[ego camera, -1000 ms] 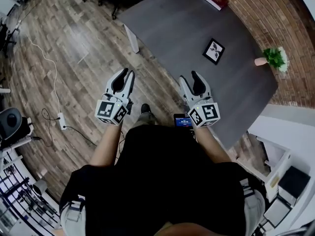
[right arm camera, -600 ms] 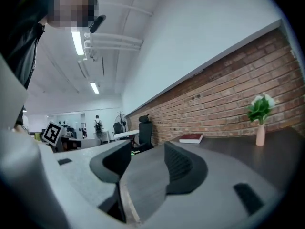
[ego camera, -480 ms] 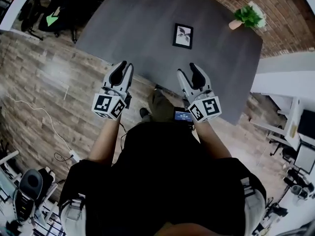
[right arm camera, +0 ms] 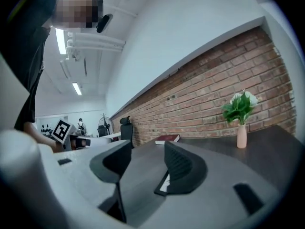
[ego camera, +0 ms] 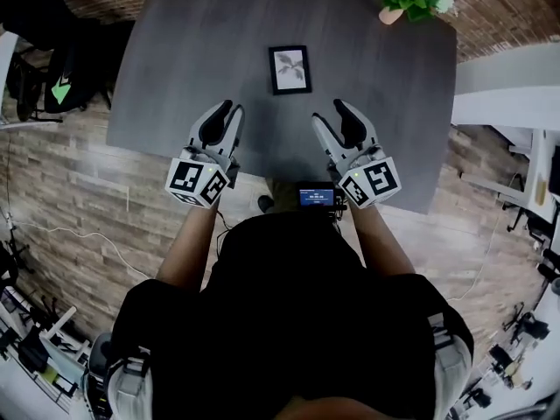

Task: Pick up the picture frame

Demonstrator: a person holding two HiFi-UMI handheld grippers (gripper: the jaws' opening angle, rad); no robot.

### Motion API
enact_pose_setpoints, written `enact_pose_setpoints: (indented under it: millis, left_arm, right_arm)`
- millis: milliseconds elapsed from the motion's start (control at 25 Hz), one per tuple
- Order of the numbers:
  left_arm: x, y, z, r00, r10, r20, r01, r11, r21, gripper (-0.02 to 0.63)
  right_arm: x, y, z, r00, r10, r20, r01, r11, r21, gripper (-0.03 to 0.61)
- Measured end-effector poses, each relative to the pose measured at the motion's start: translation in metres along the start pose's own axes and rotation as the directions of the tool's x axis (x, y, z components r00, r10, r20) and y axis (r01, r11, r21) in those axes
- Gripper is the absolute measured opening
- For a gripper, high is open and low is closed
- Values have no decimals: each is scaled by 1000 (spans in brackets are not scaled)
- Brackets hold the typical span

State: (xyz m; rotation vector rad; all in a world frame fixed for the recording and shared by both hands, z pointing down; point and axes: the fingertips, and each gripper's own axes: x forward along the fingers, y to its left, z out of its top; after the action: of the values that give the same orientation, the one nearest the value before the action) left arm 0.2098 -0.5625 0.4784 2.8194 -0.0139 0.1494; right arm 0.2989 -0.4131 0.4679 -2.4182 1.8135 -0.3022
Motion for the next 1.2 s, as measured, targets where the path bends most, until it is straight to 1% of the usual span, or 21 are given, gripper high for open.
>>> enact_pose_setpoints:
  millis: [160,280,360,480,600,680,800,960,1040,1120,1200]
  left_arm:
    - [57,11,-7,997,-35,-69,34,999,-6,81]
    - [92,25,-20,990,-35,-134,31,999,-32,83]
    - [112,42,-35,981,-27,-193,13,997,-74,95]
    - [138,73,-57,960,-20,-279,-23,988,-150,106]
    - [153,92,-75,943,-26,-333,-56,970,-236,106]
    - [160,99,-91,929,-36,-369,-74,957,-279,106]
    - [172,105,-118,900,-67,-430,-85,943,-323,106]
    - [189,112,-153,851,-114,-512,-90,930,-357,123]
    - [195,116,-166,825,-118,-552,-103,930,-353,130]
    - [199,119,-179,799,-107,-592,-120,936,-331,135]
    - [204,120,-189,780,-95,-618,-135,940,-314,137]
  right_arm:
    - [36,-42,-15,999,6,-36,-4,999,51,219]
    - [69,-66,-39,995,28,-97,-17,994,109,219]
    - [93,-80,-57,987,40,-154,-16,988,151,218]
    - [126,-102,-75,976,42,-213,4,977,211,216]
    - [143,-119,-87,964,35,-263,29,971,237,215]
    - [149,-128,-101,951,29,-308,53,966,252,213]
    - [154,-141,-129,923,20,-384,98,953,286,210]
    - [166,-153,-163,879,30,-476,135,941,309,195]
    - [171,-157,-176,860,27,-509,162,932,323,186]
    - [172,-162,-189,840,31,-542,181,925,334,184]
    - [170,-166,-201,815,44,-578,184,926,331,183]
